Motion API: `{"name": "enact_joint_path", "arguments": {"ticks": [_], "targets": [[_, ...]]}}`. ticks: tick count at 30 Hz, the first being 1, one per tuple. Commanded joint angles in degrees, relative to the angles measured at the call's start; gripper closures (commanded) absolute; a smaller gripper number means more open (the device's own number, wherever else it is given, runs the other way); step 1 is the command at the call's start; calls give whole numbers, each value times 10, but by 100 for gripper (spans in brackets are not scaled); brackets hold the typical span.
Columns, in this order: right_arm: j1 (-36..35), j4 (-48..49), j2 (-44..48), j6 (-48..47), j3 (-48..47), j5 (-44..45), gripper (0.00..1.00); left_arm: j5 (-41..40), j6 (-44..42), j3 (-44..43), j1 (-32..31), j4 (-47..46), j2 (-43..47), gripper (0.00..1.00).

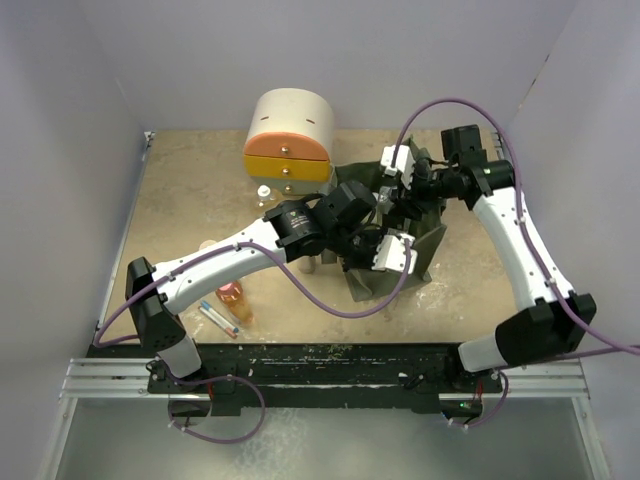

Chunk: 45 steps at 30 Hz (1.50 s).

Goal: Place the personal care products into the canvas bag
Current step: Place the care product in the canvas bag.

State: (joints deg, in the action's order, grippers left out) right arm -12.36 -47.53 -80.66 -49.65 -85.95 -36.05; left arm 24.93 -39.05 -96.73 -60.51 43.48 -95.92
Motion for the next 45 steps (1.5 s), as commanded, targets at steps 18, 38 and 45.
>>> {"name": "enact_joint_path", "arguments": {"ticks": [18,38,45], "targets": [[50,-180,-161,-359,-204,-48,100,10,-28,-18,1,32,4,93],[64,-158,-207,-428,-129,-17,97,23,-24,-42,2,38,-20,90],[64,-127,-221,-414,-109,3,90,24,-21,-38,2,36,-24,88]]}}
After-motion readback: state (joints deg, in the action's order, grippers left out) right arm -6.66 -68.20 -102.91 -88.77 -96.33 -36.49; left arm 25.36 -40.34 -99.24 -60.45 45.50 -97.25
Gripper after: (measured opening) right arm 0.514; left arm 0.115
